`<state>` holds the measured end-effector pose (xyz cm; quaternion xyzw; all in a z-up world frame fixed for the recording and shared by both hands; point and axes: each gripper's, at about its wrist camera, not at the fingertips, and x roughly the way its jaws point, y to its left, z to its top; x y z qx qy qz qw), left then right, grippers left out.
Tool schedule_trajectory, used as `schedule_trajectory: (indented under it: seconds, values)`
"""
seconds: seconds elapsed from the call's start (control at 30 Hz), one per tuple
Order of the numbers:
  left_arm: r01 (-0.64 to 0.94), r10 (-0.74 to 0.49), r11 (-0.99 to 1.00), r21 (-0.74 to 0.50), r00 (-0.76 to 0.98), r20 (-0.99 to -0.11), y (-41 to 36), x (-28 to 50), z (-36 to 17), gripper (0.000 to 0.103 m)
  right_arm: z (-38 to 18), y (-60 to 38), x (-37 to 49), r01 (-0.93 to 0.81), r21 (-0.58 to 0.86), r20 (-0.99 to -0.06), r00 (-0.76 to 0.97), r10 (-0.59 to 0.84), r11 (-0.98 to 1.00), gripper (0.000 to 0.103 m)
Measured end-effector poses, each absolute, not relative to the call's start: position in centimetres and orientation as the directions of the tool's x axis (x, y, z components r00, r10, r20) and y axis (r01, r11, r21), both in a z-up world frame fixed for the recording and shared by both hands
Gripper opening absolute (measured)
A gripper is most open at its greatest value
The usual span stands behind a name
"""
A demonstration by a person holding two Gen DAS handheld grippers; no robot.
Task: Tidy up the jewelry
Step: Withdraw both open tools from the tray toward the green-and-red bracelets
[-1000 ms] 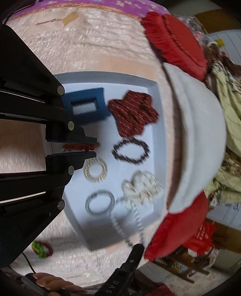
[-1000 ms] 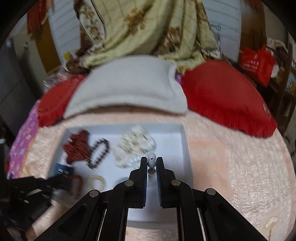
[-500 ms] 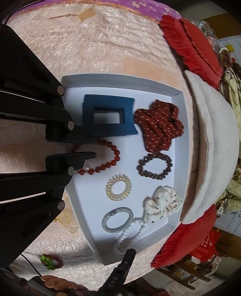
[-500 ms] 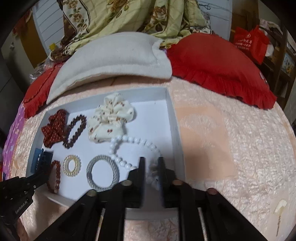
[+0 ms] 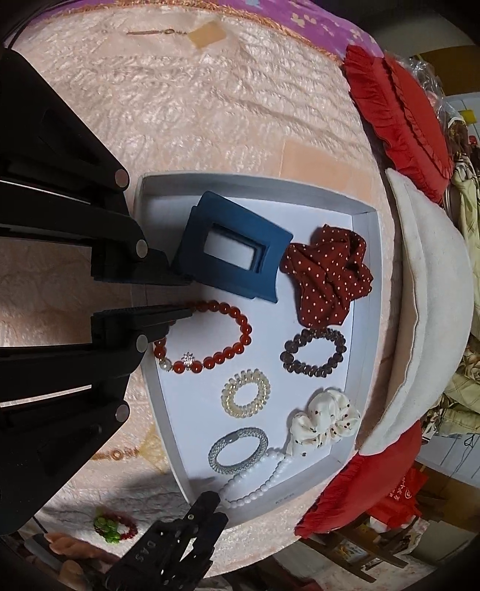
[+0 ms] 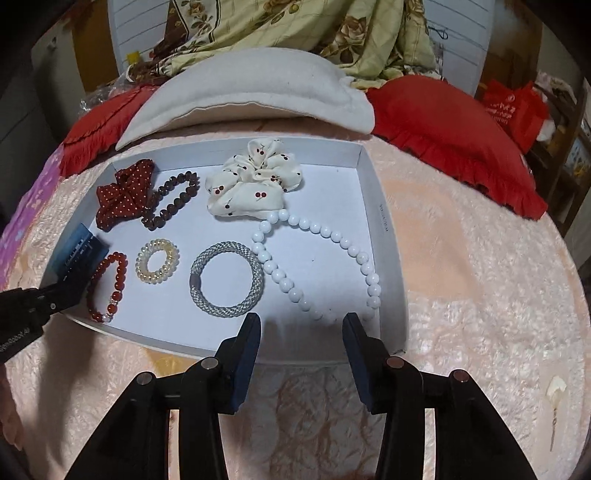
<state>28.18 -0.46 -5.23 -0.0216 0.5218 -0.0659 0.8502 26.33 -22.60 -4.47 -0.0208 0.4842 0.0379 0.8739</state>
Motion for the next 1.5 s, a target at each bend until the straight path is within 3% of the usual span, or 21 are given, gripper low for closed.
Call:
schedule_trajectory:
  seconds: [0.5, 0.6, 0.67, 0.83, 1.23, 1.5]
  values:
    - [0.027, -0.062, 0.998, -0.056, 0.479, -0.875, 0.6, 24.7, -3.9, 0.009, -4.0, -22.9, 25.2, -0.088, 0.056, -0.828, 0.553, 0.095, 0.995, 0.044]
    - [0.02, -0.029, 1.0, -0.022, 0.518, -0.855, 0.6, 21.9, -1.9, 0.02, -2.2, -23.5, 23.5, -0.082, 0.065, -0.796, 0.597, 0.101, 0.995, 0.044]
    - [0.013, -0.007, 1.0, 0.0, 0.554, -0.833, 0.4, 19.8, -0.8, 0.036, -1.0, -24.0, 22.0, -0.075, 0.075, -0.774, 0.624, 0.106, 0.994, 0.044]
    - [-0.007, 0.022, 1.0, 0.022, 0.619, -0.785, 0.0, 15.0, 0.9, 0.037, 0.0, -24.8, 17.7, -0.05, 0.11, -0.751, 0.65, 0.115, 0.993, 0.049]
    - [-0.041, 0.049, 0.999, 0.029, 0.634, -0.772, -0.7, 8.0, 1.4, 0.037, -2.0, -27.4, 9.5, 0.019, 0.114, -0.756, 0.65, 0.075, 0.993, 0.049]
    - [-0.036, 0.02, 0.999, -0.004, 0.631, -0.775, -0.8, 5.8, 1.0, 0.037, -1.5, -34.5, 7.9, 0.209, 0.186, -0.727, 0.687, -0.009, 0.96, 0.048]
